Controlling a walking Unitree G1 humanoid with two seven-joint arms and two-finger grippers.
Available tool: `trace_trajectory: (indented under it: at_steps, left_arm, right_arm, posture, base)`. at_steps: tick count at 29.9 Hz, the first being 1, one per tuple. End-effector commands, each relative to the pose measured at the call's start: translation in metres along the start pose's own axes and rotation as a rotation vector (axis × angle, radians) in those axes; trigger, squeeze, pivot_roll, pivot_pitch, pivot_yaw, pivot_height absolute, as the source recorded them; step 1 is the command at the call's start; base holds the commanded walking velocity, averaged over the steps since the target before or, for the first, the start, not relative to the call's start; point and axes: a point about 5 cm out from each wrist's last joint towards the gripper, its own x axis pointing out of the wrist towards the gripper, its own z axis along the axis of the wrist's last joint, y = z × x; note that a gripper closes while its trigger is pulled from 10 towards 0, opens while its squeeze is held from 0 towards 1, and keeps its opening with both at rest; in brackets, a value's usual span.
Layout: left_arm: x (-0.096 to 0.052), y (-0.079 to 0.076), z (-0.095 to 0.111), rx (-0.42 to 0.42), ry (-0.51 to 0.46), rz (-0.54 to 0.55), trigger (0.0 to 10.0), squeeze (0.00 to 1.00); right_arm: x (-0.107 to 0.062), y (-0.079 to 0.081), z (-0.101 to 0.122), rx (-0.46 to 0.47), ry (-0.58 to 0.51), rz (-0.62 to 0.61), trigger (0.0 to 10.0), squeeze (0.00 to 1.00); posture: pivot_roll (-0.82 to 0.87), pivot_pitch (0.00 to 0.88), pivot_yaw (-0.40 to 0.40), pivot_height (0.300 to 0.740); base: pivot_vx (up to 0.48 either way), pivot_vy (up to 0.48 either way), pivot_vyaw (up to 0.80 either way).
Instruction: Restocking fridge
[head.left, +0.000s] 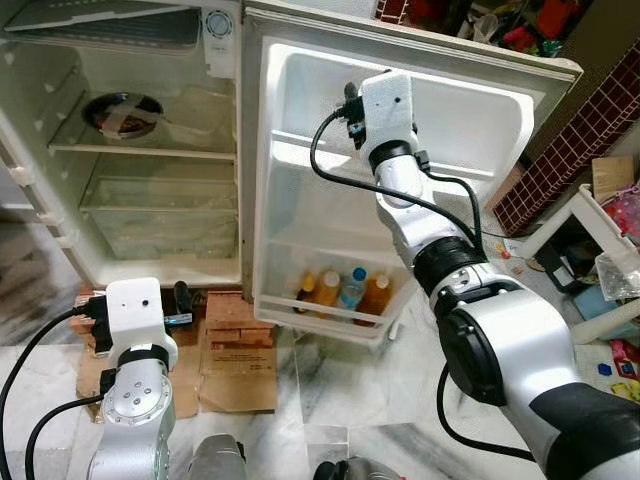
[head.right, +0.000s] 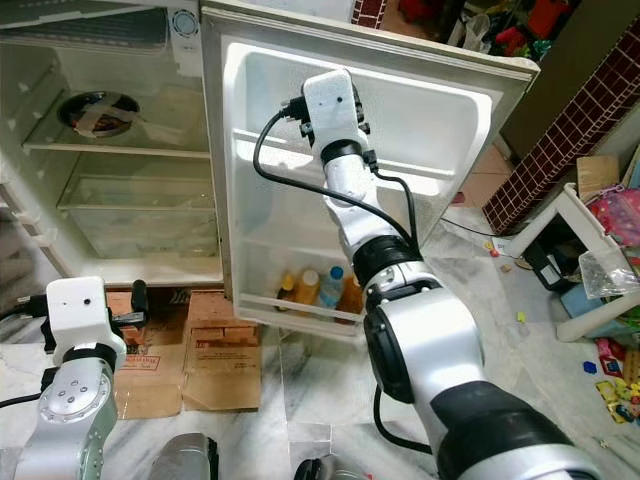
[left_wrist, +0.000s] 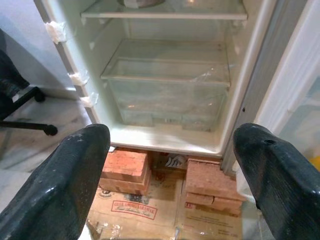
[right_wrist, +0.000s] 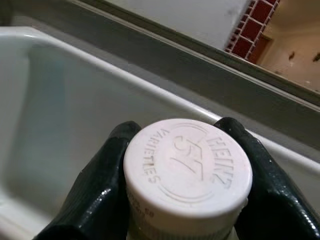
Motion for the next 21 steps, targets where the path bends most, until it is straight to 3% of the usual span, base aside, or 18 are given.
trace_trajectory:
  at_steps: [1, 2, 3, 4, 5, 8, 9, 11, 12, 21]
  left_arm:
    - [-0.001, -0.002, 0.003, -0.004, -0.004, -0.004, 10.0, 0.00]
    - [0.000, -0.002, 0.003, -0.004, -0.004, -0.005, 10.0, 0.00]
    - [0.000, -0.003, 0.003, -0.003, -0.002, -0.008, 10.0, 0.00]
    - [0.001, -0.004, 0.003, -0.002, 0.002, -0.014, 10.0, 0.00]
    - [0.002, -0.004, 0.002, -0.002, 0.005, -0.019, 10.0, 0.00]
    - [0.004, -0.006, -0.001, -0.001, 0.019, -0.022, 10.0, 0.00]
    - [0.005, -0.007, -0.001, 0.000, 0.023, -0.023, 10.0, 0.00]
    - [0.007, -0.008, -0.001, -0.001, 0.027, -0.021, 10.0, 0.00]
    - [0.008, -0.008, -0.001, -0.002, 0.028, -0.019, 10.0, 0.00]
    - [0.012, -0.008, -0.002, -0.003, 0.031, -0.014, 10.0, 0.00]
  right_arm:
    - [-0.003, -0.005, -0.015, 0.013, 0.095, -0.021, 10.0, 0.00]
    - [-0.004, -0.006, -0.017, 0.021, 0.102, -0.025, 10.0, 0.00]
    - [-0.004, -0.007, -0.019, 0.031, 0.114, -0.029, 10.0, 0.41]
    - [-0.005, -0.009, -0.021, 0.039, 0.129, -0.033, 10.0, 0.55]
    - [-0.005, -0.009, -0.022, 0.038, 0.134, -0.033, 10.0, 0.78]
    - [-0.005, -0.012, -0.022, 0.036, 0.135, -0.037, 10.0, 0.82]
    - [-0.004, -0.013, -0.022, 0.032, 0.133, -0.040, 10.0, 0.92]
    - [-0.003, -0.017, -0.020, 0.022, 0.123, -0.051, 10.0, 0.91]
    - [-0.002, -0.020, -0.018, 0.019, 0.113, -0.062, 10.0, 1.00]
    - [0.002, -0.024, -0.007, 0.039, 0.059, -0.085, 10.0, 1.00]
  posture:
    - [0.27, 0.077, -0.160, 0.740]
    - [0.27, 0.077, -0.160, 0.740]
    - [0.27, 0.075, -0.158, 0.740]
    - [0.26, 0.069, -0.159, 0.740]
    - [0.26, 0.067, -0.159, 0.740]
    - [0.25, 0.059, -0.160, 0.740]
    - [0.25, 0.052, -0.163, 0.740]
    - [0.25, 0.048, -0.164, 0.740]
    - [0.25, 0.042, -0.165, 0.740]
    - [0.25, 0.034, -0.167, 0.740]
  base:
    - [0.000, 0.000, 0.00]
    - [0.000, 0.000, 0.00]
    - [0.000, 0.000, 0.00]
    - [0.000, 0.000, 0.00]
    - [0.000, 0.000, 0.00]
    - [0.000, 0.000, 0.00]
    - [0.000, 0.000, 0.00]
    - [0.000, 0.000, 0.00]
    - [0.000, 0.000, 0.00]
    - [0.000, 0.000, 0.00]
